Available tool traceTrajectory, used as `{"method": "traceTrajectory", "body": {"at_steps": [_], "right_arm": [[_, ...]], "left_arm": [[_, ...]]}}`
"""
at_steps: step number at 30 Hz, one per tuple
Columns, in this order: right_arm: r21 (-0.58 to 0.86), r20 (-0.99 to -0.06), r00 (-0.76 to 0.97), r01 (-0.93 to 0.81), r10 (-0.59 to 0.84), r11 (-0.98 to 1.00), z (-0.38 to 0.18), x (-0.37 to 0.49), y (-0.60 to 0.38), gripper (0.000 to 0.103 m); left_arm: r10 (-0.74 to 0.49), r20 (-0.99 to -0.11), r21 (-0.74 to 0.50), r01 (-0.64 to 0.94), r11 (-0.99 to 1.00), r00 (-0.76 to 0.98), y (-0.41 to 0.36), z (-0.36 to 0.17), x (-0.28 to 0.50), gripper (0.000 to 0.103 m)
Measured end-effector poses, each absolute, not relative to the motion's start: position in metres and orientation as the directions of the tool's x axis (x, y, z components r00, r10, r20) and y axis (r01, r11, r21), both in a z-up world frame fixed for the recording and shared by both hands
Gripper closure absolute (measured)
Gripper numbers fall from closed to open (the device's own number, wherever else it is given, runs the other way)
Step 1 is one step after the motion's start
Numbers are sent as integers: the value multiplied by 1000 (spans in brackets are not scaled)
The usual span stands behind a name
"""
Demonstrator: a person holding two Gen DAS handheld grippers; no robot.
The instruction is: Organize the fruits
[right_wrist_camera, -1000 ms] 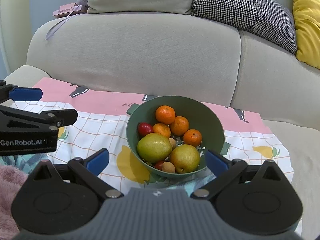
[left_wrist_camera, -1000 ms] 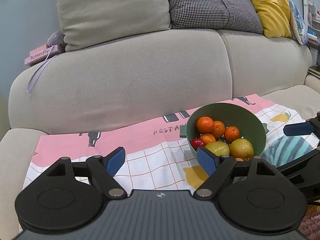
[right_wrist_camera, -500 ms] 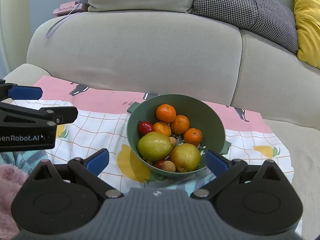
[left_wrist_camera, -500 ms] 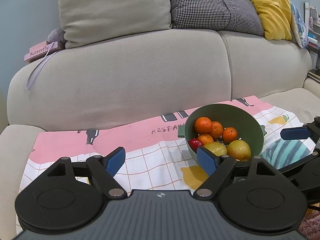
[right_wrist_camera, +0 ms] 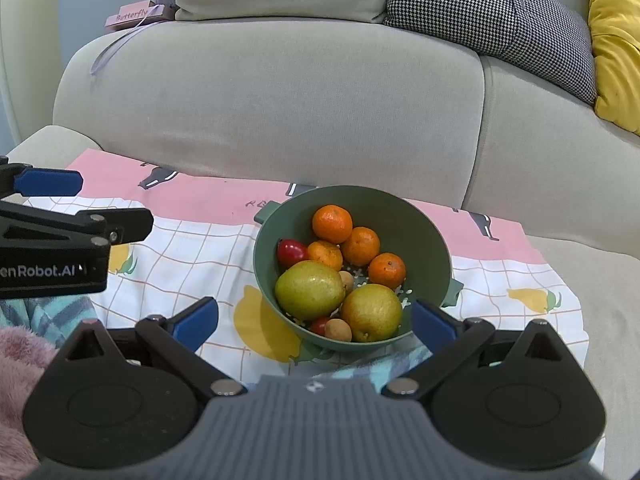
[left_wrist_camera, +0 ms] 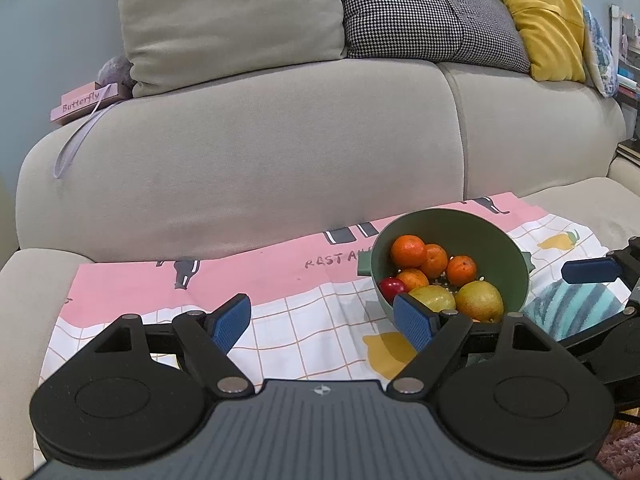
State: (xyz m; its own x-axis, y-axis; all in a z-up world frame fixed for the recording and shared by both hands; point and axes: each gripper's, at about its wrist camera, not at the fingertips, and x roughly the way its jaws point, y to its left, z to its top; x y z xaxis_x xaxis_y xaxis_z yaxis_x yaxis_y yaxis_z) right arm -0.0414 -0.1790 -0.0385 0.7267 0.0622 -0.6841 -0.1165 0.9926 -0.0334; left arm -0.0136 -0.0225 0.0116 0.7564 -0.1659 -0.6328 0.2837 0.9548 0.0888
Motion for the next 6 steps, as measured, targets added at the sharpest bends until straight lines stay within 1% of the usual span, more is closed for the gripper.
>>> {"method": "traceTrajectory", "body": {"at_steps": [6], "right_arm": [[-34, -685, 726, -117, 62, 993, -39, -41, -179, 4]], "left_arm": [[-165, -627, 85, 278, 957, 761, -22, 13, -14, 8]]}}
